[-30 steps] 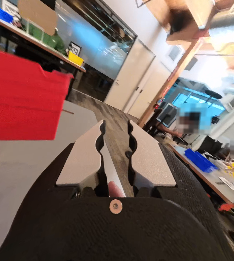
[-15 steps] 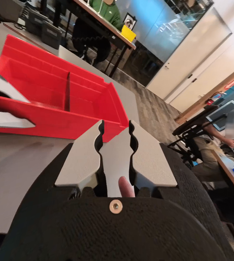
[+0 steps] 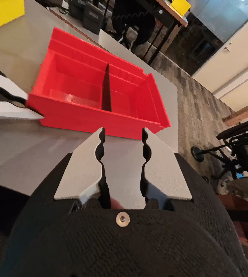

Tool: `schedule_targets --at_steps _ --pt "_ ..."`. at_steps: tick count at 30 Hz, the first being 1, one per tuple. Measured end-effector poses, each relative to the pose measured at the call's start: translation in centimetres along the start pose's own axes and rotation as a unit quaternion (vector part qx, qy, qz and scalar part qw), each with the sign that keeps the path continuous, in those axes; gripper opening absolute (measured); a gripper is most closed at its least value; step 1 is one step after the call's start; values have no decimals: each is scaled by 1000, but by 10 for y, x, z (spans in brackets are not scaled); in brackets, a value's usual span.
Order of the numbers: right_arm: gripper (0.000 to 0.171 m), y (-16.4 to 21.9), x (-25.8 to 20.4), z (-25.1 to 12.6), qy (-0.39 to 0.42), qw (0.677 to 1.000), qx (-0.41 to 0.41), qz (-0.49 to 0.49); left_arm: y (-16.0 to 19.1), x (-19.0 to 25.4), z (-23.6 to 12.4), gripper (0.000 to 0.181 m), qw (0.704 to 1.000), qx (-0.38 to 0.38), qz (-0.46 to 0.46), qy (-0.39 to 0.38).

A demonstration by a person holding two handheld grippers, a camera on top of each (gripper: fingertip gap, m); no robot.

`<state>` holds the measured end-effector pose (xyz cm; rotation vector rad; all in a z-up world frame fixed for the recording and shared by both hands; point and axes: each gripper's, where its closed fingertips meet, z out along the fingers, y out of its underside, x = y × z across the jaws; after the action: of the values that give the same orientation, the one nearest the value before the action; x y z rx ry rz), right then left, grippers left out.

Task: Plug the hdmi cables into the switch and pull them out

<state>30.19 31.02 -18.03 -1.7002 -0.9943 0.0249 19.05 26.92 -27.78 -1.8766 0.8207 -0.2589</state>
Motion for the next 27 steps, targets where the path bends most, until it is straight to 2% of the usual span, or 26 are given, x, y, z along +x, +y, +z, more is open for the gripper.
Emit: schedule_targets --at_steps 4,6,7,8,9,11,12,14,16,20,22,24,27 --pt "52 0 -10 -15 -27 999 -13 9 -19 42 22 15 997 15 54 47" --pt "60 4 -13 -20 -32 999 -23 2 -23 73 16 40 987 4 106 121" --pt "64 6 -15 -21 -38 999 -30 3 -26 81 5 41 981 8 130 142" --pt "77 9 -17 -20 -45 998 -38 10 -28 83 -9 49 977 21 149 150" --pt "101 10 -20 -18 -53 997 -46 25 -30 79 -24 54 976 34 164 142" --pt "133 11 -25 -8 -70 993 -60 69 -29 53 -51 66 979 49 179 85" --pt "142 11 -29 -1 -80 991 -68 85 -25 33 -65 73 981 53 183 39" --pt "148 13 -44 12 -107 987 -87 85 -13 -22 -101 81 977 52 184 -91" --pt "150 20 -61 25 -133 982 -115 67 8 -75 -147 79 964 35 162 -206" --pt "148 44 -65 45 -121 976 -181 29 54 -160 -245 84 938 19 25 -346" --pt "147 52 -60 51 -105 974 -197 30 80 -197 -285 85 919 12 -60 -390" --pt "151 55 -58 53 -107 973 -199 41 103 -223 -311 89 907 15 -155 -392" --pt "152 57 -53 53 -100 975 -194 44 135 -252 -325 95 893 -5 -252 -372"
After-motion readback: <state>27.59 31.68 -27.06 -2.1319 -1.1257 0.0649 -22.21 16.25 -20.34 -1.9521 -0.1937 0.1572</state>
